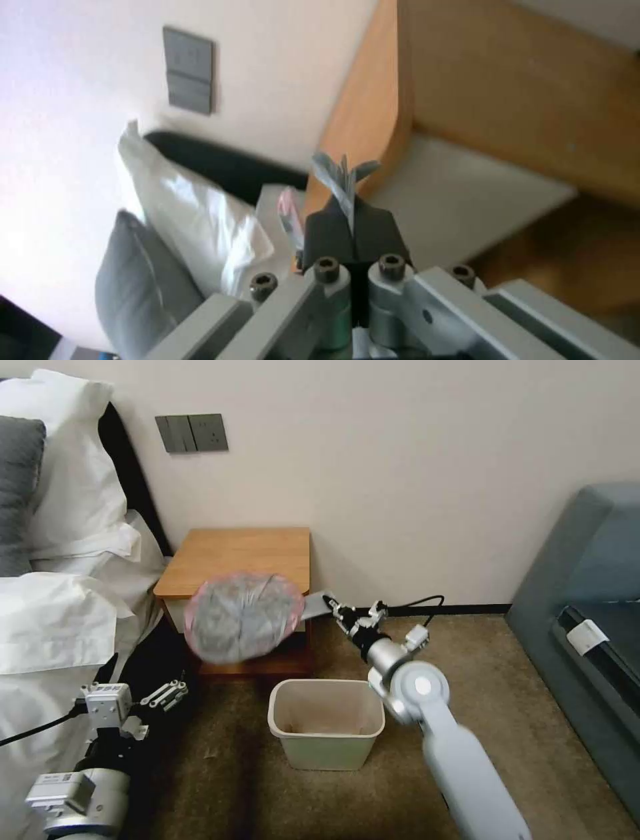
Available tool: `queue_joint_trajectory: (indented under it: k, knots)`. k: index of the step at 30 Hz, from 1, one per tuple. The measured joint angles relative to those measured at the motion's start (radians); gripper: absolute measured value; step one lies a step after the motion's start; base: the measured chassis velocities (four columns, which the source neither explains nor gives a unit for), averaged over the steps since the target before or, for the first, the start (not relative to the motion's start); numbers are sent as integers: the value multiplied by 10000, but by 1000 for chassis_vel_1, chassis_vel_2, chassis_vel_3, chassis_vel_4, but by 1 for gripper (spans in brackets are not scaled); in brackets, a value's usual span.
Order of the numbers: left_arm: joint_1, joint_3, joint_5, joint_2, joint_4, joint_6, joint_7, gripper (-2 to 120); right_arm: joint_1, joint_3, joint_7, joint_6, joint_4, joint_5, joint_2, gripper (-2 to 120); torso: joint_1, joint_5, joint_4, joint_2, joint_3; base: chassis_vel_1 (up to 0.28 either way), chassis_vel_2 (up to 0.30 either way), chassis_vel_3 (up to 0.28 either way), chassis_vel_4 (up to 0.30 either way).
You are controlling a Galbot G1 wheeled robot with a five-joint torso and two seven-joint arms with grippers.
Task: Pick up the garbage bag from the table and place it over the trash can.
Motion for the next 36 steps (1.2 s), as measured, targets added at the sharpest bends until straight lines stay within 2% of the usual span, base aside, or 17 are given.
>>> queue_joint_trajectory:
  k: [2, 7, 11, 17, 27, 30, 36]
  knots:
    - [-41, 5, -13, 36, 17, -23, -4, 100, -750, -143, 184, 30, 675, -296, -180, 0, 0, 1, 0, 0, -1, 0, 0, 0, 0]
    - [-93, 9, -21, 40, 68, -82, -6, 100, -1518, -229, 327, 47, 1226, -728, -480, 0, 0, 1, -2, 1, 0, 0, 0, 0, 0]
    - [-114, 18, -14, 10, 139, -202, -6, 100, -2092, -192, 966, 48, 1697, -962, -980, 0, 0, 3, 0, 0, 1, 0, 0, 0, 0]
    - [-165, 110, 26, 2, 238, -296, 3, 100, -2912, 111, 860, -53, 2139, -1231, -1733, 0, 0, 2, -1, 1, 0, 0, 0, 0, 0]
    - [-282, 454, 224, -4, 617, -489, 2, 100, -3166, 139, -407, 401, 776, -3099, -1744, 0, 0, 2, -1, 0, 1, 0, 0, 0, 0]
    - [-302, 461, 229, 17, 754, -564, -2, 100, -3080, 142, -894, 840, 113, -3725, -1661, 0, 0, 1, -1, 0, 1, 0, 0, 0, 0]
    - [-353, 466, 229, 48, 899, -594, -3, 100, -3100, 141, -1094, 999, -116, -3966, -1635, 0, 0, 2, 0, 0, 1, 0, 0, 0, 0]
